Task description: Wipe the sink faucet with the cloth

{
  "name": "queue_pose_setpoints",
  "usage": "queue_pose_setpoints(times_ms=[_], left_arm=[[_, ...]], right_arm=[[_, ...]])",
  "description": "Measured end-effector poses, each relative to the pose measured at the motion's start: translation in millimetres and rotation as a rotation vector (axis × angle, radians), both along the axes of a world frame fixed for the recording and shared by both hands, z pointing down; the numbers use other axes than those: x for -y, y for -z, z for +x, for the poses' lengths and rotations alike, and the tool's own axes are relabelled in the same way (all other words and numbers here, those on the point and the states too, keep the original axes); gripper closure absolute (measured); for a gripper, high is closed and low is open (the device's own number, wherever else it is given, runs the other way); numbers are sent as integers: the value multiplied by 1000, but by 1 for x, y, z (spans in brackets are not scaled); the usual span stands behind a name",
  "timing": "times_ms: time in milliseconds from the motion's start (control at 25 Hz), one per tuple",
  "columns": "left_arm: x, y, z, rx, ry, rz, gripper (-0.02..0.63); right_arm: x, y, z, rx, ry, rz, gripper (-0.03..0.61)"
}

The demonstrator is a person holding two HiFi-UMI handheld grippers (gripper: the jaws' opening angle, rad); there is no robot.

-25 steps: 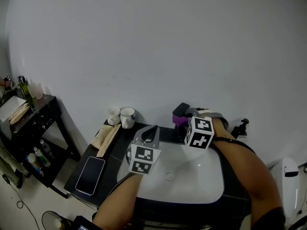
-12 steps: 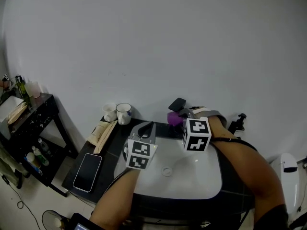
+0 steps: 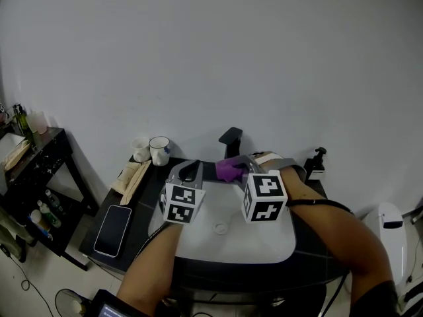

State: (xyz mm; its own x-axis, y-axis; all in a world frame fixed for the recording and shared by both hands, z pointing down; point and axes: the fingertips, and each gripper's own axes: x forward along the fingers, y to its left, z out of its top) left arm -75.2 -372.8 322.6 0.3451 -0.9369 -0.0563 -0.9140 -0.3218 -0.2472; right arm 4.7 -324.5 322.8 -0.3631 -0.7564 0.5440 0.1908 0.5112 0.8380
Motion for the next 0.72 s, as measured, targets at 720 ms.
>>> queue_pose_setpoints(times_ms=[720], left_arm=[[-2, 2, 1, 8, 5, 6, 597]], right_arm=[[19, -73, 34, 157, -123, 76, 486]])
